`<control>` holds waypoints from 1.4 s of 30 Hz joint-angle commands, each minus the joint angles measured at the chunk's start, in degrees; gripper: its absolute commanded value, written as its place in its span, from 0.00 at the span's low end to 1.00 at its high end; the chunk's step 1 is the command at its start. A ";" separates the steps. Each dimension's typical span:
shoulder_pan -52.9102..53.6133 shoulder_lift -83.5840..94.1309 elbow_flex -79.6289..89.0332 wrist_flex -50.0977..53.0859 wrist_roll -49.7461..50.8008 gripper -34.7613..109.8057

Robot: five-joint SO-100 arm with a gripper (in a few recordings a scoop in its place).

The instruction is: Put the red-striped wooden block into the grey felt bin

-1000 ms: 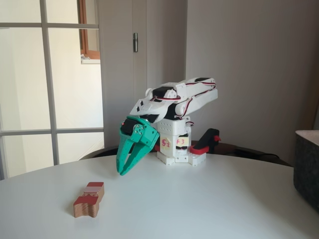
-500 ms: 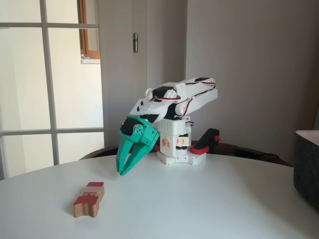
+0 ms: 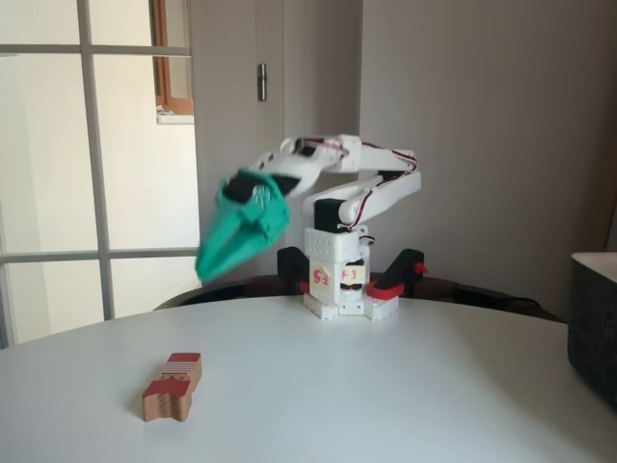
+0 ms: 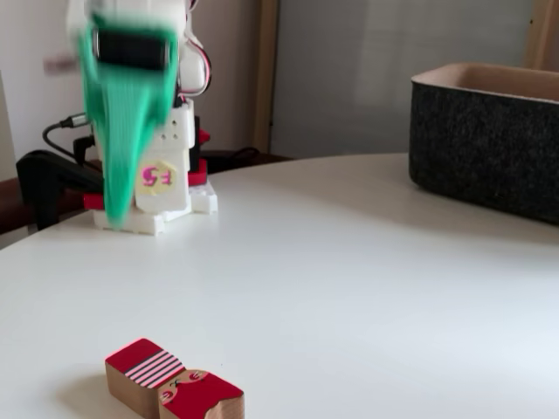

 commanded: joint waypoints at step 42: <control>-10.37 -74.97 -58.97 43.95 -37.71 0.43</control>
